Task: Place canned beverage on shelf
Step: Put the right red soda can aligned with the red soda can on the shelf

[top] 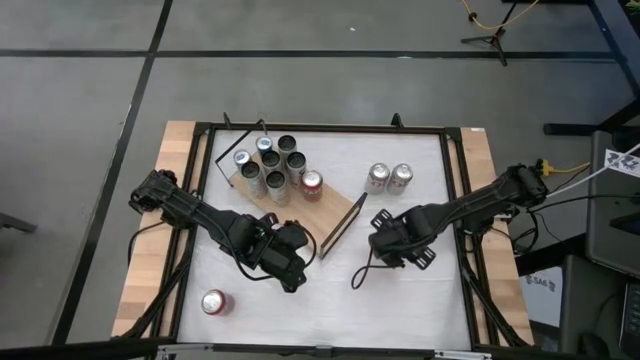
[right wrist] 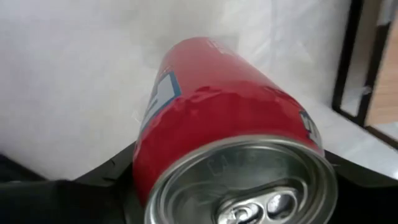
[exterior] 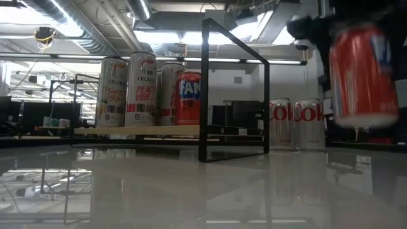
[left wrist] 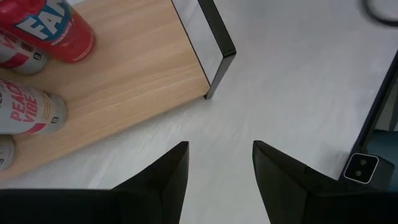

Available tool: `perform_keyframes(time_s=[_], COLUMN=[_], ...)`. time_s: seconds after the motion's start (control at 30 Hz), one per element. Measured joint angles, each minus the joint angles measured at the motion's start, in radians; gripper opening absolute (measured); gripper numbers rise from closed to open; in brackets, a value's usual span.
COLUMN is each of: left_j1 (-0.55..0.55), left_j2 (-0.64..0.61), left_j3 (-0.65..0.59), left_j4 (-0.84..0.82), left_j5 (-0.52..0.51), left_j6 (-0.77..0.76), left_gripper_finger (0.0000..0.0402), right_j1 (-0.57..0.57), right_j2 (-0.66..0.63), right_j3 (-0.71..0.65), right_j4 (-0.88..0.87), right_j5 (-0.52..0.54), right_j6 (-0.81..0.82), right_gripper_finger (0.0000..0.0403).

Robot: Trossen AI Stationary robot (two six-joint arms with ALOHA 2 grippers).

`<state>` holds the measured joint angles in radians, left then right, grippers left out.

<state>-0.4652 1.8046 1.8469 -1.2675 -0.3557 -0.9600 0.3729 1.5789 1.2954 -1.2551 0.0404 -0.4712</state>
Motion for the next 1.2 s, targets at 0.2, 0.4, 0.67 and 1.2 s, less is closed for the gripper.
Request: perform_keyframes(time_s=[0.2, 0.4, 0.67, 1.2], left_j1=[0.002, 0.008, 0.022, 0.068], left_j2=[0.0, 0.0, 0.0, 0.0], left_j3=[0.0, 0.0, 0.0, 0.0], left_j4=[0.0, 0.001, 0.006, 0.005], left_j5=[0.0, 0.0, 0.002, 0.002], left_j6=[-0.001, -0.002, 0.0, 0.001], left_gripper_finger=[0.0168, 0.0168, 0.0168, 0.0168], right_j1=[0.0, -0.015, -0.134, -0.499], right_j2=[-0.001, -0.002, -0.003, 0.099], right_j3=[0.185, 0.387, 0.596, 0.637], right_j4=[-0.113, -0.177, -0.194, -0.06], right_j5=[-0.015, -0.015, -0.015, -0.138], right_j6=[0.007, 0.007, -0.039, -0.15], right_gripper_finger=[0.0296, 0.0291, 0.0294, 0.0296])
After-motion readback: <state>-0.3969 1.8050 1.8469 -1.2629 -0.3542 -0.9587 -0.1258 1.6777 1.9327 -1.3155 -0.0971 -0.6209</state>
